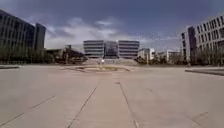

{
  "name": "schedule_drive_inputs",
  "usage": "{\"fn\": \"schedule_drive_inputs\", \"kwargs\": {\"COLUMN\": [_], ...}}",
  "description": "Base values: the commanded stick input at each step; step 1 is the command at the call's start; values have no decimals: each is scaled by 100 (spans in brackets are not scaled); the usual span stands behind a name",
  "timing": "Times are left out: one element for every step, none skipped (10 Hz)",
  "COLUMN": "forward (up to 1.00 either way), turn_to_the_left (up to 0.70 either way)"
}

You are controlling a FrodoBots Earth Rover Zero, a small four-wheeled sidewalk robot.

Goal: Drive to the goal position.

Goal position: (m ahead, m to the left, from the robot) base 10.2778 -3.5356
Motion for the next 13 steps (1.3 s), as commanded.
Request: {"fn": "schedule_drive_inputs", "kwargs": {"forward": [100,100,100,100,100,100,100,100,100,100,100,100,100], "turn_to_the_left": [-1,-1,-1,-1,-1,-1,-1,-8,-25,-35,-35,-35,-35]}}
